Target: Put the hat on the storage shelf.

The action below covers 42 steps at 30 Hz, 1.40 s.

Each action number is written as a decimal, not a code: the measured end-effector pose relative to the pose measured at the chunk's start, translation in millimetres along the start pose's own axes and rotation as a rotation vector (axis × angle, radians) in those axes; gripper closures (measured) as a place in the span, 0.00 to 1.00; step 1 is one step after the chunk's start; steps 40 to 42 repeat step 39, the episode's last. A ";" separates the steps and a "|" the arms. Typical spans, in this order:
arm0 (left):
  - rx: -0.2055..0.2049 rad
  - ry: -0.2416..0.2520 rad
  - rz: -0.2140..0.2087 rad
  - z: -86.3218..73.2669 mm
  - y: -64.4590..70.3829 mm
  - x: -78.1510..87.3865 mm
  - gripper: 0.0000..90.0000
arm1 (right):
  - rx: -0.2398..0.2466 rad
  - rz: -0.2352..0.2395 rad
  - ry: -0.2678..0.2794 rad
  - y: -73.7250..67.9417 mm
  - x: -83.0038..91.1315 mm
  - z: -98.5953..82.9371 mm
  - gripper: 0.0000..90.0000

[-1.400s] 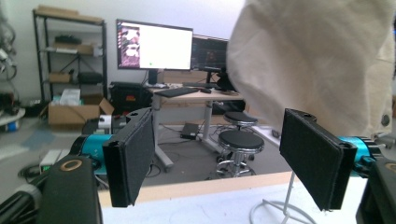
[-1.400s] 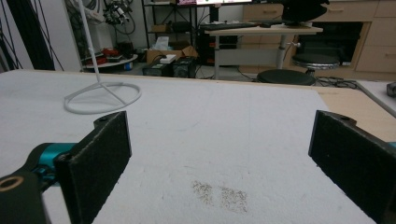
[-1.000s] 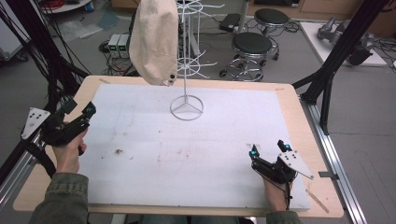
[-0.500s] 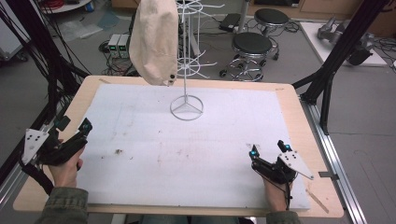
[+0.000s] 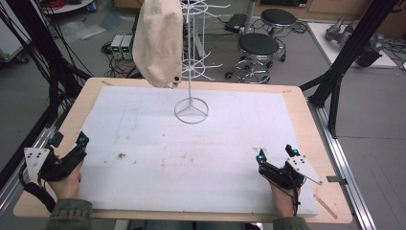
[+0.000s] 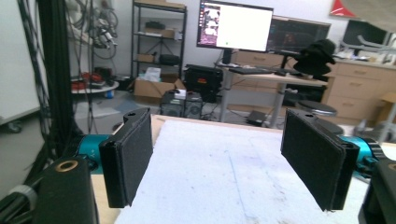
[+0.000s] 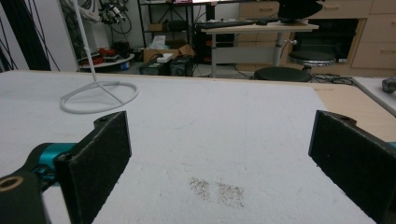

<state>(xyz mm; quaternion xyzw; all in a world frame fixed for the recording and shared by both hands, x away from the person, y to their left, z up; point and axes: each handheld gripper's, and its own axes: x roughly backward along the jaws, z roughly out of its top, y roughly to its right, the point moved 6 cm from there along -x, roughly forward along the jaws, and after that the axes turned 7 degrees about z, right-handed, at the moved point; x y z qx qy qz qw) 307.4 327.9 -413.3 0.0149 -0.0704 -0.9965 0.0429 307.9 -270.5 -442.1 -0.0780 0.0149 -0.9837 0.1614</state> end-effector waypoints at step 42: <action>0.022 0.009 -0.030 -5.0 -1.9 10.1 0.30 | -0.033 0.007 -0.017 1.1 2.7 -3.1 0.05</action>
